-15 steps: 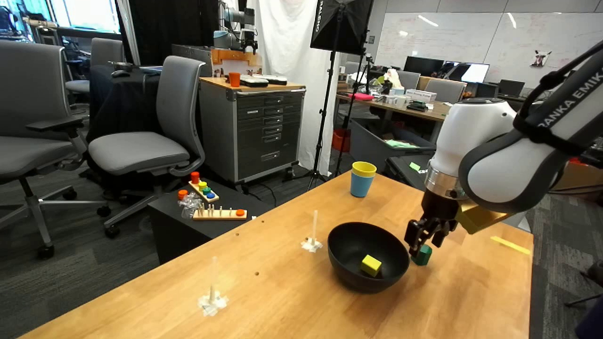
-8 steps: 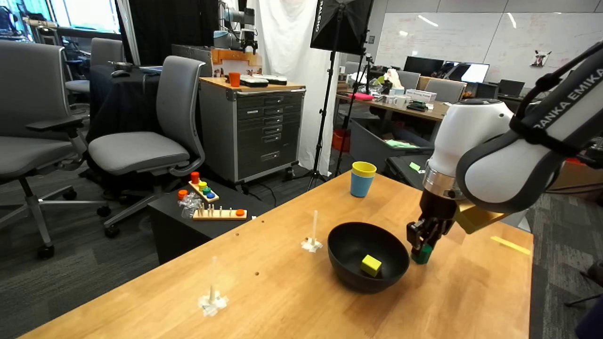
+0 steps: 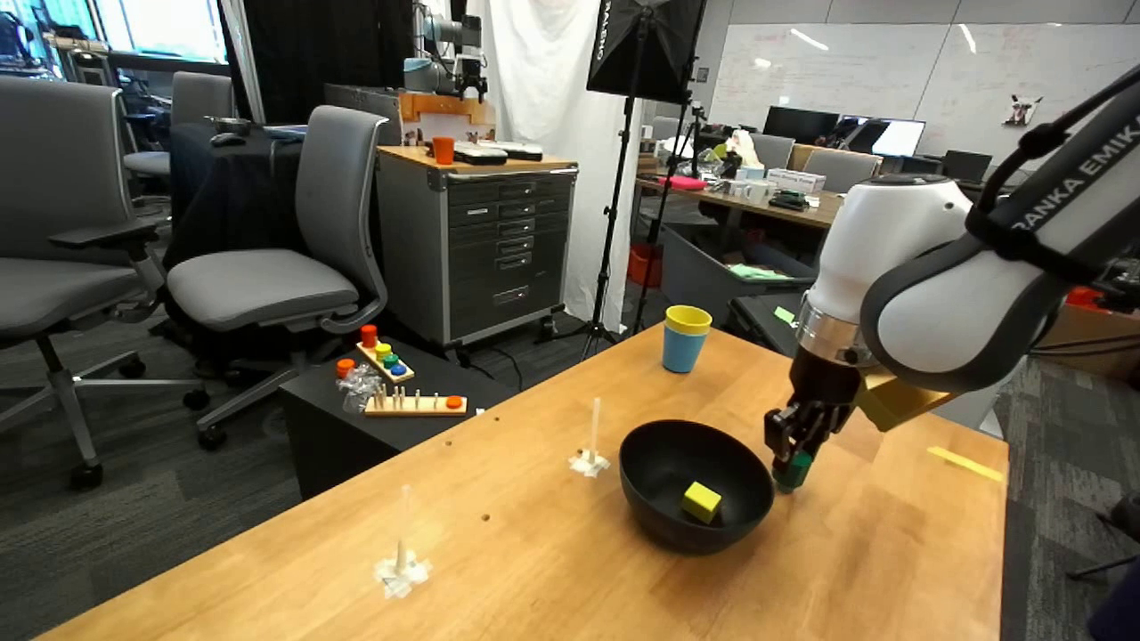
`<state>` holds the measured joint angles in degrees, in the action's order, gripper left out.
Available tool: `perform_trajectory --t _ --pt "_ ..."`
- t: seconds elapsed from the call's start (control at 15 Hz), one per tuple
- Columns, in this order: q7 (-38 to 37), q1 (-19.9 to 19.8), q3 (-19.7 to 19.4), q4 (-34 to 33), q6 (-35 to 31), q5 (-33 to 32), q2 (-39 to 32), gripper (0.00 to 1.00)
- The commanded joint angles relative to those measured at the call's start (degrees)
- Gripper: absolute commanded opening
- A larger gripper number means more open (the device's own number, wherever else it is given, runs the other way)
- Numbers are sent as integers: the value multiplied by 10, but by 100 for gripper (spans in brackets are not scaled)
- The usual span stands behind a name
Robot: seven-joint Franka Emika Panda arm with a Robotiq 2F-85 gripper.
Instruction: Put the cubes in the black bowl
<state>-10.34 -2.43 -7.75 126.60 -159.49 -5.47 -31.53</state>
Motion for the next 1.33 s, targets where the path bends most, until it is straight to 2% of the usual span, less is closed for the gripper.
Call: perform_trajectory --t 0.0,0.4,0.67,0.93,1.27 --pt "6 27 -19 24 9 -11 65 19" --pt "28 21 21 62 23 9 167 19" --pt "53 20 61 93 26 36 198 19" --pt "44 31 77 110 12 37 178 19" --pt "10 57 70 94 -14 21 121 19"
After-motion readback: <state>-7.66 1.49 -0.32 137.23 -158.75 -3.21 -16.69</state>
